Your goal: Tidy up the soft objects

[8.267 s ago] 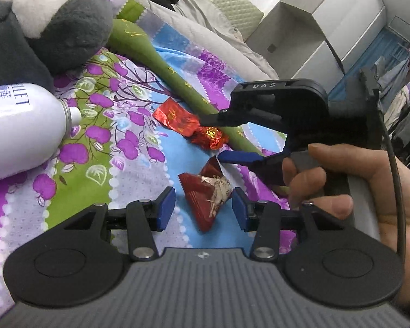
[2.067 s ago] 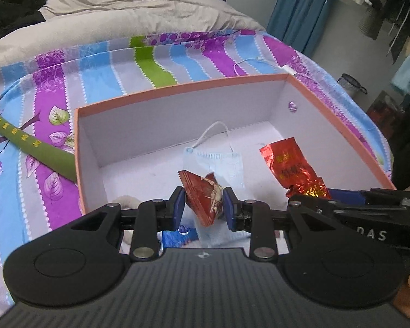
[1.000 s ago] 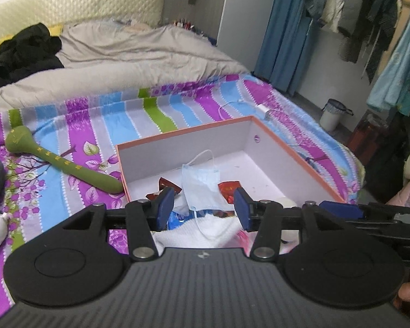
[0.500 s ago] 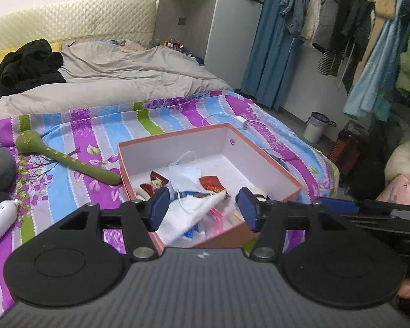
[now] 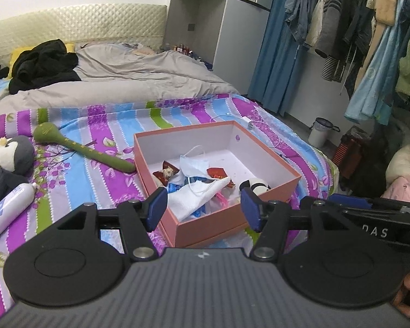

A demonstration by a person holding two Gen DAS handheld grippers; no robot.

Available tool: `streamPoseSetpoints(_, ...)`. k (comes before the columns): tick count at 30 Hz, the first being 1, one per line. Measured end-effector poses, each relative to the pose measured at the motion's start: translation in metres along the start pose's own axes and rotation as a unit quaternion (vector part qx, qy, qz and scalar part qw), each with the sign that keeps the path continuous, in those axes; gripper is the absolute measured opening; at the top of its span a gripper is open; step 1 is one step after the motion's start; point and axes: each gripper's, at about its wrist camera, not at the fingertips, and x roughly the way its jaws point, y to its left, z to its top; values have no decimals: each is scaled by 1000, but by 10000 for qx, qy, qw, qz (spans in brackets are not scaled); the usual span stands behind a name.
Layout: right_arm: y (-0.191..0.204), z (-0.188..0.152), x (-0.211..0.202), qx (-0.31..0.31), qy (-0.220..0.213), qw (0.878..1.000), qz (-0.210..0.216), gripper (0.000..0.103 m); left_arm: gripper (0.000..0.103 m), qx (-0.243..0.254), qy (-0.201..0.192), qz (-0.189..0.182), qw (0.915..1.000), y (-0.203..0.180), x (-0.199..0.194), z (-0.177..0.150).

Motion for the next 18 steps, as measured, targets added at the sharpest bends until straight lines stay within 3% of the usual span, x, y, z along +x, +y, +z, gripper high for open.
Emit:
streamPoseSetpoints(11, 5, -7, 0, -85, 51, 9999, -67, 64, 66, -117, 65, 82, 9999, 9, -5, -9)
streamPoseSetpoints(17, 5, -6, 1, -130, -4, 9998, -177, 64, 90, -188, 99, 103, 9997, 12, -3, -5)
streamPoseSetpoints(18, 5, -6, 2, -132, 5, 9997, -210, 69, 94, -197, 122, 93, 9997, 12, -2, -5)
